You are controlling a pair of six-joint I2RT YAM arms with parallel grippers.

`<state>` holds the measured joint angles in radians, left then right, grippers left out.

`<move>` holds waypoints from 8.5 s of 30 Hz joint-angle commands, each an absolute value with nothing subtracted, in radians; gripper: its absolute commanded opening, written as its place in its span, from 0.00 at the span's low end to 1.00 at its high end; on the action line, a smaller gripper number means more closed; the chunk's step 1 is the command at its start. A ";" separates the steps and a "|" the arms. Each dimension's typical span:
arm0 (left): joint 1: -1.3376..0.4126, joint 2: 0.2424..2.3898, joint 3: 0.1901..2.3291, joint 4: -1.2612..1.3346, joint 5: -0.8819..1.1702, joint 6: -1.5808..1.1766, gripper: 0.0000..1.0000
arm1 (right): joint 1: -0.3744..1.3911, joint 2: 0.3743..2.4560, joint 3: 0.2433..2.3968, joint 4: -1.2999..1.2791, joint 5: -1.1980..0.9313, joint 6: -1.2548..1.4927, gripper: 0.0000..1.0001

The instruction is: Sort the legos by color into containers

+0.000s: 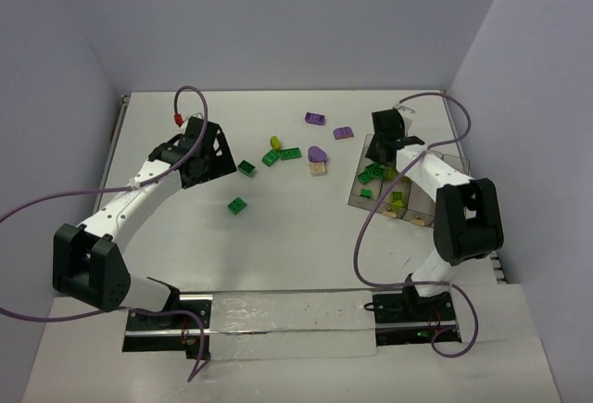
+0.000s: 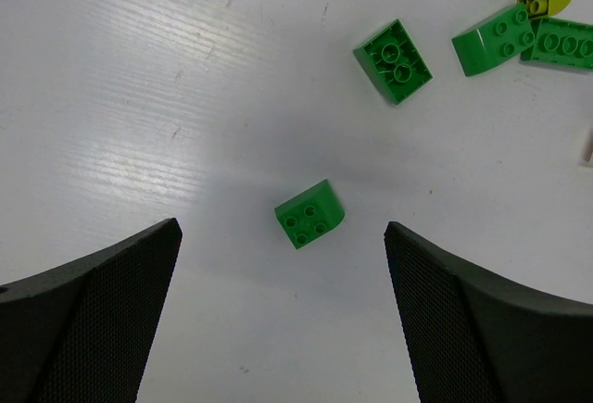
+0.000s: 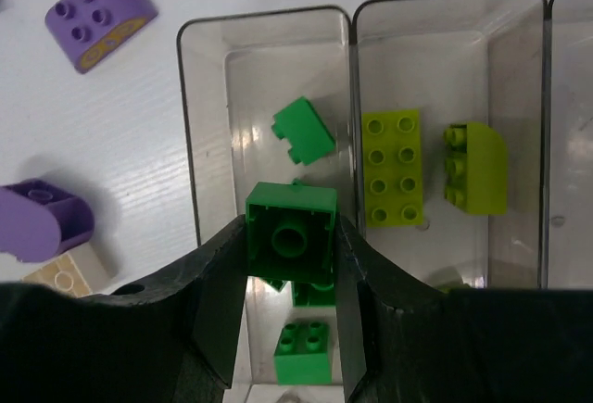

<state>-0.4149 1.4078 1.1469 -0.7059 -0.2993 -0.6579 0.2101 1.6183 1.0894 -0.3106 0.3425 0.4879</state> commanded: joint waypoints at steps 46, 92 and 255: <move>-0.621 1.759 1.025 -0.451 -0.187 -0.640 0.85 | 0.252 1.258 0.985 -0.322 0.278 0.488 0.84; -0.844 1.998 1.462 -0.552 -0.131 -0.727 0.85 | 0.264 1.031 0.895 -0.420 0.280 0.485 0.84; -0.898 2.313 2.100 -0.367 0.229 -0.925 0.17 | 0.330 0.892 1.080 -0.471 0.491 0.497 0.82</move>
<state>-0.8938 2.2470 2.0293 -0.4089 0.1317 -0.9361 0.3355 0.8876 1.0740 -0.4515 0.4822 0.4750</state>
